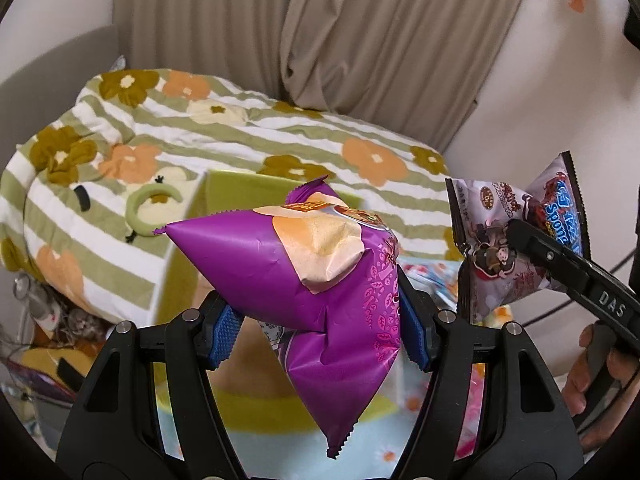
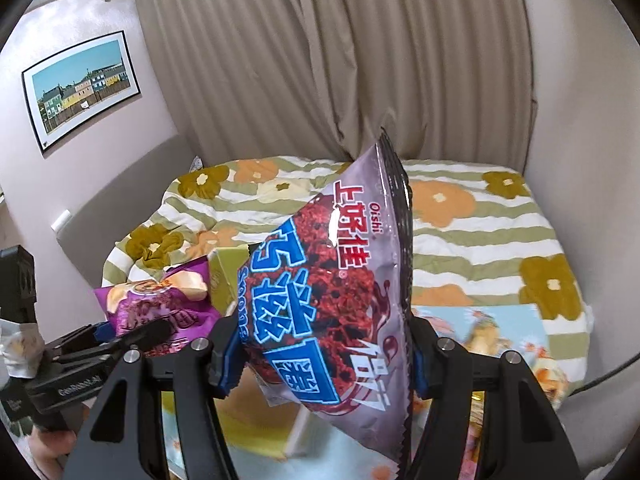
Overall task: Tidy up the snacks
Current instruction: 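Lift the purple bag with the left tool and drop it into the box, then lower the blue Oishi bag into the box and open the right tool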
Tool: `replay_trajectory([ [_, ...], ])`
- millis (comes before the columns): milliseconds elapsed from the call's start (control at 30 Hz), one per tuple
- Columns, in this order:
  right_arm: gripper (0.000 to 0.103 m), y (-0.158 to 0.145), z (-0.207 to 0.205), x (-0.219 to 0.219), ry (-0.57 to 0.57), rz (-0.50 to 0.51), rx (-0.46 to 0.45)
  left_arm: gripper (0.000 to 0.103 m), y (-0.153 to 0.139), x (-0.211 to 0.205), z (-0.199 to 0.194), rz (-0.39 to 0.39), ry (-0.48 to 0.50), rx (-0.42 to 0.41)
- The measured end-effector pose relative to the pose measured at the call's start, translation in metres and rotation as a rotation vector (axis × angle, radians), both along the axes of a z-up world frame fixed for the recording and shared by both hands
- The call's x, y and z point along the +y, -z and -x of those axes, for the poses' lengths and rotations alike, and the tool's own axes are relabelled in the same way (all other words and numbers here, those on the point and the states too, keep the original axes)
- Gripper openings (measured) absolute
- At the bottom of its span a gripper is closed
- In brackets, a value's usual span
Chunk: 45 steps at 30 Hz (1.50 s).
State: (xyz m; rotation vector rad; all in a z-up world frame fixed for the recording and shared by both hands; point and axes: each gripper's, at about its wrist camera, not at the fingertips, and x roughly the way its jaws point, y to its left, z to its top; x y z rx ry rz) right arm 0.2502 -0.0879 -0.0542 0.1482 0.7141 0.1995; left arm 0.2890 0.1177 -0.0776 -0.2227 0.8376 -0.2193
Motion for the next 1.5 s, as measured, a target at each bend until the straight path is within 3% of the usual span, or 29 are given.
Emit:
replay_trajectory([
  [267, 0.059, 0.031, -0.054, 0.037, 0.044, 0.04, 0.087, 0.064, 0.057, 0.033, -0.082, -0.022, 0.053, 0.123],
  [467, 0.059, 0.058, -0.075, 0.039, 0.106, 0.035, 0.159, 0.065, 0.091, 0.028, -0.107, -0.074, 0.103, 0.169],
  [567, 0.059, 0.07, -0.08, 0.038, 0.127, 0.038, 0.192, 0.086, 0.105, 0.025, -0.117, -0.097, 0.111, 0.197],
  [600, 0.059, 0.073, -0.082, 0.037, 0.132, 0.039, 0.202, 0.099, 0.107, 0.024, -0.117, -0.103, 0.106, 0.2],
  [633, 0.059, 0.076, -0.084, 0.038, 0.136, 0.04, 0.21, 0.102, 0.109, 0.025, -0.118, -0.107, 0.102, 0.198],
  [1033, 0.059, 0.086, -0.096, 0.045, 0.05, 0.041, 0.236, 0.102, 0.097, 0.032, -0.089, -0.154, 0.018, 0.206],
  [1500, 0.061, 0.112, -0.144, 0.081, -0.098, 0.065, 0.299, 0.102, 0.091, 0.058, -0.058, -0.148, -0.106, 0.219],
])
